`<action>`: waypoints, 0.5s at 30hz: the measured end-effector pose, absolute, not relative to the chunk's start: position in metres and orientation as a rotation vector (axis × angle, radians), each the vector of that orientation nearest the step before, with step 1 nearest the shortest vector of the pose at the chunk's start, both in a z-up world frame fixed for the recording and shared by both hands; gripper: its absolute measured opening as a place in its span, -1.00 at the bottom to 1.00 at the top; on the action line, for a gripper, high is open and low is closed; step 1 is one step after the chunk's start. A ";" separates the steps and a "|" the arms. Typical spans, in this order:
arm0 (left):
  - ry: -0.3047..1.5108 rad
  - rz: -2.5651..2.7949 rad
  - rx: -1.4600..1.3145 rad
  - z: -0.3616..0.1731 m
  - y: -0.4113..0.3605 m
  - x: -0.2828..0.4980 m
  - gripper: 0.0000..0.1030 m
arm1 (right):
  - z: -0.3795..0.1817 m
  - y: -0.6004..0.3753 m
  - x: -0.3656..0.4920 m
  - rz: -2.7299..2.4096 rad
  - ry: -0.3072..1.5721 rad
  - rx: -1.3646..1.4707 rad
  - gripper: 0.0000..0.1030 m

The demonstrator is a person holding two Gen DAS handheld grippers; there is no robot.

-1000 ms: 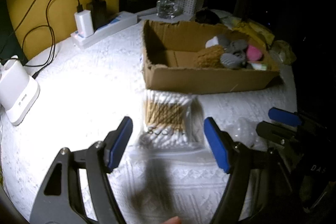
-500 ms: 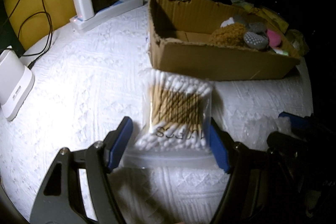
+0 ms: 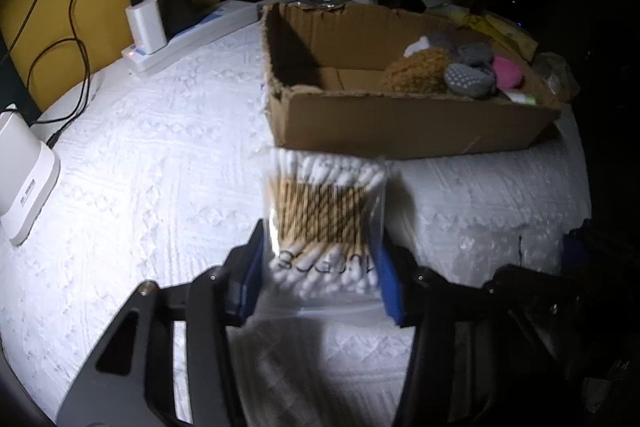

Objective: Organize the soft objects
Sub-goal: 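Grasp the cotton swab bag with the left gripper while the right gripper grasps bubble wrap, then carry the bubble wrap into the box and release it with the right gripper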

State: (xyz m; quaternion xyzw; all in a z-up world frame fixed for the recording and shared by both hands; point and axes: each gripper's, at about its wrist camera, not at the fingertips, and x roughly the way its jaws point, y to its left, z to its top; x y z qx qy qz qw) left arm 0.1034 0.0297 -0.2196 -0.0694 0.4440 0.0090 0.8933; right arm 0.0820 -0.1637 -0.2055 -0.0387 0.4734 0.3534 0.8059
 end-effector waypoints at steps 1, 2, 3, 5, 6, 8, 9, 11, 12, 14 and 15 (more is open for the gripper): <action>0.919 0.014 -0.143 -0.218 0.029 0.102 -0.06 | -0.203 -0.164 0.082 0.755 1.008 -0.086 -0.20; 0.916 0.009 -0.144 -0.216 0.029 0.101 -0.07 | -0.201 -0.164 0.081 0.755 1.004 -0.088 -0.20; 0.914 0.005 -0.146 -0.214 0.029 0.100 -0.07 | -0.199 -0.164 0.081 0.754 1.000 -0.090 -0.20; 0.897 -0.002 -0.148 -0.206 0.029 0.096 -0.07 | -0.193 -0.166 0.081 0.751 0.987 -0.094 -0.20; 0.891 -0.004 -0.149 -0.203 0.029 0.095 -0.07 | -0.189 -0.167 0.080 0.750 0.980 -0.093 -0.20; 0.873 -0.006 -0.149 -0.194 0.029 0.092 -0.07 | -0.183 -0.169 0.081 0.747 0.968 -0.093 -0.20; 0.865 -0.006 -0.150 -0.190 0.030 0.090 -0.07 | -0.181 -0.170 0.080 0.747 0.962 -0.094 -0.20; 0.846 -0.005 -0.151 -0.180 0.031 0.088 -0.07 | -0.176 -0.171 0.079 0.747 0.951 -0.098 -0.20; 0.839 -0.004 -0.153 -0.178 0.032 0.088 -0.07 | -0.173 -0.171 0.079 0.746 0.946 -0.101 -0.20; 0.818 -0.003 -0.158 -0.169 0.033 0.086 -0.07 | -0.168 -0.171 0.079 0.746 0.935 -0.108 -0.20; 0.809 -0.002 -0.158 -0.165 0.034 0.086 -0.07 | -0.166 -0.170 0.079 0.746 0.930 -0.112 -0.20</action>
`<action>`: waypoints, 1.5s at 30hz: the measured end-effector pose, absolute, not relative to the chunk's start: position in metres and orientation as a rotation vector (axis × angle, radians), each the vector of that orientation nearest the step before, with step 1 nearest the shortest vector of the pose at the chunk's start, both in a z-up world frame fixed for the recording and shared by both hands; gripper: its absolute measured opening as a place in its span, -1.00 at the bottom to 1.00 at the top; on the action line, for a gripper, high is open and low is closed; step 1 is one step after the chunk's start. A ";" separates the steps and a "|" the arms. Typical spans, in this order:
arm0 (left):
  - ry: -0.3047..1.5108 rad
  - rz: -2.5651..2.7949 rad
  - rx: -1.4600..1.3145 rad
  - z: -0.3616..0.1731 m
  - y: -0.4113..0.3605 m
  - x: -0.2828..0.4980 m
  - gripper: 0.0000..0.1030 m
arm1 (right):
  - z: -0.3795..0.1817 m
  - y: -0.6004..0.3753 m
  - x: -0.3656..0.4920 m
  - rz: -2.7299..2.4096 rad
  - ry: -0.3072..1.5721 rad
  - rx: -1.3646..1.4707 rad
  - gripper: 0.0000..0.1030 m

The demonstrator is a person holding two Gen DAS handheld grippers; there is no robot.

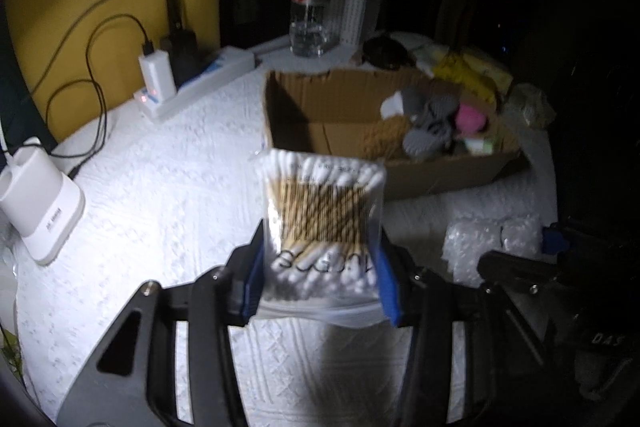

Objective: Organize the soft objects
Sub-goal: 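Carry the bubble wrap into the box and release it with the right gripper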

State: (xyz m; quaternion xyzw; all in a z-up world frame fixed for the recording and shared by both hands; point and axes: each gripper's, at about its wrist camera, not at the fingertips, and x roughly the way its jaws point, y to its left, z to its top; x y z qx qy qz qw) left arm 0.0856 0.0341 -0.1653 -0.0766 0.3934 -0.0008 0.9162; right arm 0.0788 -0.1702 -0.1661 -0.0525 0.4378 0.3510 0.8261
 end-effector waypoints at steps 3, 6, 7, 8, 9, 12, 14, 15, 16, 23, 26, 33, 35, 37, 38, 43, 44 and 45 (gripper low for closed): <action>0.791 -0.001 -0.159 -0.156 0.035 0.084 -0.07 | -0.157 -0.169 0.079 0.745 0.912 -0.120 -0.20; 0.779 0.002 -0.161 -0.150 0.038 0.084 -0.07 | -0.150 -0.167 0.080 0.743 0.895 -0.131 -0.20; 0.776 0.003 -0.161 -0.148 0.040 0.084 -0.07 | -0.147 -0.165 0.081 0.745 0.889 -0.133 -0.20; 0.773 0.004 -0.160 -0.145 0.041 0.085 -0.07 | -0.145 -0.164 0.082 0.745 0.885 -0.136 -0.20; 0.768 0.006 -0.160 -0.143 0.043 0.085 -0.07 | -0.143 -0.163 0.082 0.746 0.880 -0.138 -0.20; 0.753 0.012 -0.163 -0.136 0.047 0.085 -0.07 | -0.137 -0.158 0.087 0.752 0.867 -0.145 -0.20; 0.743 0.018 -0.166 -0.132 0.051 0.085 -0.07 | -0.133 -0.153 0.089 0.756 0.858 -0.154 -0.20; 0.738 0.022 -0.167 -0.130 0.053 0.085 -0.07 | -0.131 -0.151 0.090 0.758 0.855 -0.156 -0.20; 0.736 0.026 -0.168 -0.129 0.054 0.085 -0.07 | -0.129 -0.148 0.091 0.762 0.852 -0.160 -0.20; 0.733 0.052 -0.184 -0.128 0.072 0.088 -0.07 | -0.124 -0.130 0.104 0.780 0.838 -0.176 -0.20; 0.736 0.063 -0.182 -0.128 0.078 0.092 -0.07 | -0.124 -0.123 0.110 0.786 0.838 -0.183 -0.20; 0.731 0.089 -0.170 -0.126 0.087 0.103 -0.07 | -0.125 -0.107 0.126 0.792 0.844 -0.202 -0.20; 0.734 0.093 -0.175 -0.128 0.090 0.106 -0.07 | -0.126 -0.103 0.132 0.794 0.845 -0.203 -0.20; 0.740 0.098 -0.180 -0.130 0.093 0.109 -0.07 | -0.128 -0.097 0.137 0.799 0.849 -0.207 -0.20; 0.743 0.101 -0.183 -0.132 0.095 0.111 -0.07 | -0.129 -0.094 0.140 0.802 0.850 -0.210 -0.20; 0.756 0.114 -0.198 -0.139 0.102 0.119 -0.07 | -0.136 -0.082 0.153 0.816 0.866 -0.214 -0.20; 0.760 0.116 -0.201 -0.142 0.103 0.121 -0.07 | -0.139 -0.079 0.156 0.818 0.869 -0.216 -0.20; 0.765 0.116 -0.203 -0.144 0.103 0.123 -0.07 | -0.140 -0.076 0.158 0.821 0.872 -0.217 -0.20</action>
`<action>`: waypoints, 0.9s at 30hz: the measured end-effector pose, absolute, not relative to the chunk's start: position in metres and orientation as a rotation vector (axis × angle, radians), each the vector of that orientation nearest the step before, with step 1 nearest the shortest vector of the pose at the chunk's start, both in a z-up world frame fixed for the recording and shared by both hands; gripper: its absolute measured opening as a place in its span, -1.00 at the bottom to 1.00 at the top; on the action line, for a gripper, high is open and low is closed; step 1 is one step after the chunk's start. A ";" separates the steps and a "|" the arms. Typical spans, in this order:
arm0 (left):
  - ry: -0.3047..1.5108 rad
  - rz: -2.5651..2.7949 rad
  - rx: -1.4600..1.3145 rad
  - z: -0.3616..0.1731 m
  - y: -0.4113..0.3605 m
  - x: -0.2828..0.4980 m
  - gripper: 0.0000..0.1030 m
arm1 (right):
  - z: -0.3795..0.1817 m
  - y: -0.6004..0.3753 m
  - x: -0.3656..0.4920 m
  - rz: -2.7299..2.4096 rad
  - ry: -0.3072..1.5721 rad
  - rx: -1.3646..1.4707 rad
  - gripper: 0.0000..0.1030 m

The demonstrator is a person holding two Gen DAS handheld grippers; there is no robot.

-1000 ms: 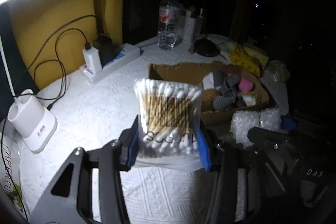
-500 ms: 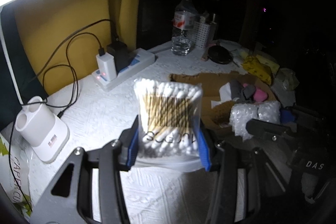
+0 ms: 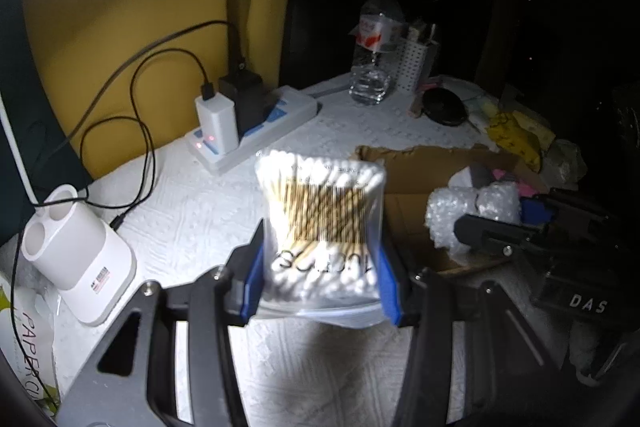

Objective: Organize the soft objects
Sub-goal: 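Carry the bubble wrap into the box and release it with the right gripper, then lower the cotton swab bag into the box and open the left gripper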

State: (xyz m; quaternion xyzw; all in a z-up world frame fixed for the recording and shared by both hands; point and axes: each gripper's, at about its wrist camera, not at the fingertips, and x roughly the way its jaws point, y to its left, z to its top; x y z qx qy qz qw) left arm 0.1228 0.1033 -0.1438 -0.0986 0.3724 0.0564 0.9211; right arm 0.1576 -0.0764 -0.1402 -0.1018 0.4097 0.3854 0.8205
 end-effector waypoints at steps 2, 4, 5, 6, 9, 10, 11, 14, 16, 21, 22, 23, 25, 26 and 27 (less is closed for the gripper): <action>0.773 0.117 -0.204 -0.147 0.103 0.126 -0.07 | -0.145 -0.071 0.162 0.829 0.880 -0.215 -0.20; 0.780 0.118 -0.205 -0.150 0.104 0.129 -0.07 | -0.149 -0.068 0.167 0.834 0.889 -0.212 -0.20; 0.783 0.120 -0.206 -0.151 0.104 0.131 -0.07 | -0.152 -0.067 0.170 0.837 0.895 -0.210 -0.20; 0.785 0.122 -0.207 -0.153 0.105 0.132 -0.07 | -0.153 -0.066 0.172 0.838 0.898 -0.209 -0.20; 0.790 0.128 -0.207 -0.156 0.106 0.135 -0.07 | -0.158 -0.061 0.177 0.846 0.910 -0.208 -0.20; 0.791 0.130 -0.207 -0.156 0.106 0.135 -0.07 | -0.159 -0.060 0.178 0.849 0.914 -0.210 -0.20; 0.793 0.132 -0.207 -0.158 0.107 0.136 -0.07 | -0.160 -0.058 0.179 0.851 0.915 -0.211 -0.20; 0.799 0.136 -0.210 -0.161 0.108 0.138 -0.07 | -0.162 -0.055 0.182 0.854 0.926 -0.212 -0.16; 0.802 0.137 -0.211 -0.162 0.109 0.138 -0.07 | -0.165 -0.053 0.184 0.856 0.937 -0.208 -0.05; 0.798 0.144 -0.213 -0.161 0.109 0.137 -0.07 | -0.165 -0.054 0.183 0.860 0.937 -0.202 0.14; 0.797 0.145 -0.213 -0.160 0.109 0.136 -0.07 | -0.164 -0.054 0.183 0.859 0.935 -0.202 0.14; 0.795 0.146 -0.212 -0.159 0.109 0.135 -0.07 | -0.163 -0.056 0.183 0.857 0.932 -0.201 0.14; 0.789 0.147 -0.210 -0.156 0.107 0.134 -0.07 | -0.160 -0.059 0.182 0.852 0.924 -0.199 0.14; 0.785 0.147 -0.208 -0.154 0.106 0.134 -0.07 | -0.158 -0.061 0.181 0.851 0.919 -0.197 0.14; 0.780 0.146 -0.205 -0.152 0.104 0.134 -0.07 | -0.154 -0.065 0.180 0.849 0.911 -0.195 0.14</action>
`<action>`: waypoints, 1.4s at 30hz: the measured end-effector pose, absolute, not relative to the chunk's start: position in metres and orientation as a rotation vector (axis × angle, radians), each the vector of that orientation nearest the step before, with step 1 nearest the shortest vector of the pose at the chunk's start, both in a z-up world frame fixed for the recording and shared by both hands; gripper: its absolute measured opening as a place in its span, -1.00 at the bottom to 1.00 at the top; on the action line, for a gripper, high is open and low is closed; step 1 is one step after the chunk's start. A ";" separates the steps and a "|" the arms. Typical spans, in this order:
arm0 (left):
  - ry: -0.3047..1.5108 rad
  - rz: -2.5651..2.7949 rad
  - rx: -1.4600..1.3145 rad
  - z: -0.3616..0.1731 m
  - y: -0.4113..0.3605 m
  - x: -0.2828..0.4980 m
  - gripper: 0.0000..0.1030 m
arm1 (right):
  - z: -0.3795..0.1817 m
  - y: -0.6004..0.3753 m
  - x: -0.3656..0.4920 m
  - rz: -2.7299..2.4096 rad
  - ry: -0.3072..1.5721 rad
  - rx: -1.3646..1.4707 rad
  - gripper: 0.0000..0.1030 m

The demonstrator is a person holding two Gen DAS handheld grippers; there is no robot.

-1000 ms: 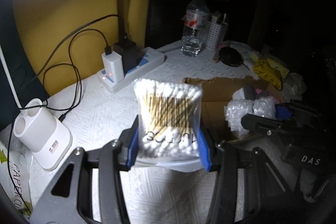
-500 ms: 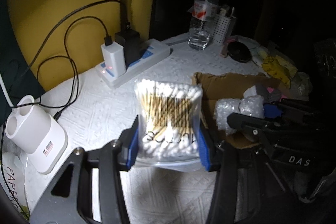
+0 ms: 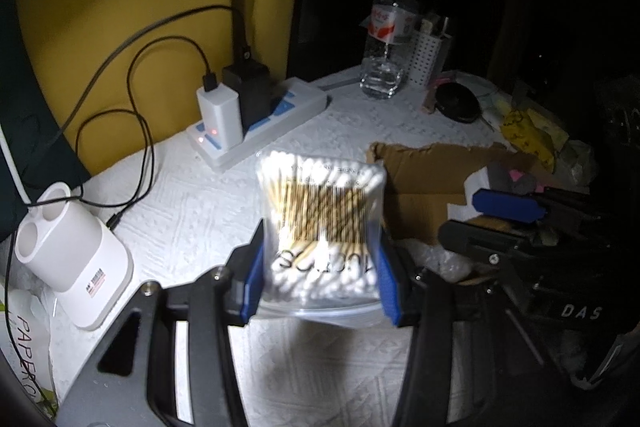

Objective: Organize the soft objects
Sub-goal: 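Lower the cotton swab bag into the box and open the left gripper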

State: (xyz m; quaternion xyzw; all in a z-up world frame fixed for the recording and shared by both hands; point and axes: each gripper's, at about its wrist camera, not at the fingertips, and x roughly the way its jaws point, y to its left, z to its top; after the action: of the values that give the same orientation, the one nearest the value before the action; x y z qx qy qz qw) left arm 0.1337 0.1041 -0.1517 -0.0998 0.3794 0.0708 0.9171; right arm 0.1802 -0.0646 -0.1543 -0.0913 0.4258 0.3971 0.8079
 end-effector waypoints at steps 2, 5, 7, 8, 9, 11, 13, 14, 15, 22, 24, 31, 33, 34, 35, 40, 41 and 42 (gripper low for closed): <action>0.774 0.142 -0.198 -0.148 0.100 0.134 -0.07 | -0.148 -0.071 0.179 0.843 0.896 -0.191 0.14; 0.768 0.133 -0.186 -0.143 0.091 0.135 -0.07 | -0.142 -0.080 0.177 0.834 0.881 -0.181 0.14; 0.764 0.125 -0.183 -0.140 0.085 0.136 -0.07 | -0.139 -0.087 0.177 0.828 0.873 -0.178 0.14; 0.762 0.120 -0.179 -0.138 0.081 0.137 -0.07 | -0.138 -0.091 0.177 0.824 0.870 -0.176 0.14; 0.761 0.118 -0.177 -0.138 0.078 0.138 -0.07 | -0.137 -0.094 0.177 0.821 0.868 -0.174 0.14; 0.759 0.110 -0.173 -0.136 0.071 0.141 -0.07 | -0.135 -0.101 0.178 0.811 0.864 -0.169 0.14; 0.759 0.104 -0.171 -0.135 0.065 0.145 -0.07 | -0.133 -0.109 0.179 0.804 0.862 -0.162 0.14; 0.760 0.102 -0.171 -0.135 0.063 0.147 -0.07 | -0.133 -0.113 0.180 0.798 0.860 -0.162 0.14; 0.762 0.098 -0.168 -0.136 0.059 0.151 -0.07 | -0.132 -0.116 0.181 0.795 0.859 -0.162 0.14; 0.772 0.073 -0.151 -0.139 0.039 0.170 -0.07 | -0.135 -0.143 0.192 0.760 0.864 -0.137 0.14; 0.775 0.068 -0.148 -0.140 0.034 0.175 -0.07 | -0.137 -0.147 0.194 0.756 0.866 -0.133 0.14; 0.795 0.065 -0.139 -0.148 0.026 0.196 -0.07 | -0.145 -0.160 0.210 0.746 0.874 -0.113 0.14; 0.801 0.063 -0.141 -0.152 0.025 0.202 -0.07 | -0.147 -0.163 0.214 0.743 0.876 -0.109 0.14; 0.802 0.061 -0.141 -0.153 0.025 0.204 -0.07 | -0.148 -0.164 0.216 0.742 0.877 -0.108 0.14; 0.803 0.057 -0.144 -0.156 0.025 0.208 -0.07 | -0.149 -0.165 0.217 0.740 0.876 -0.109 0.14; 0.820 0.065 -0.151 -0.167 0.024 0.221 -0.05 | -0.152 -0.169 0.223 0.741 0.877 -0.109 0.14; 0.823 0.064 -0.153 -0.168 0.024 0.223 -0.05 | -0.153 -0.169 0.224 0.742 0.878 -0.109 0.14; 0.826 0.063 -0.153 -0.169 0.023 0.225 -0.05 | -0.153 -0.169 0.226 0.744 0.878 -0.109 0.14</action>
State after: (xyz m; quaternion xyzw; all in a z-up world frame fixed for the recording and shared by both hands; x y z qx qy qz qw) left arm 0.2248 0.0229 -0.1693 -0.0742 0.4011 0.0308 0.9125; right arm 0.2256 -0.1688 -0.1533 -0.0515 0.4150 0.3514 0.8376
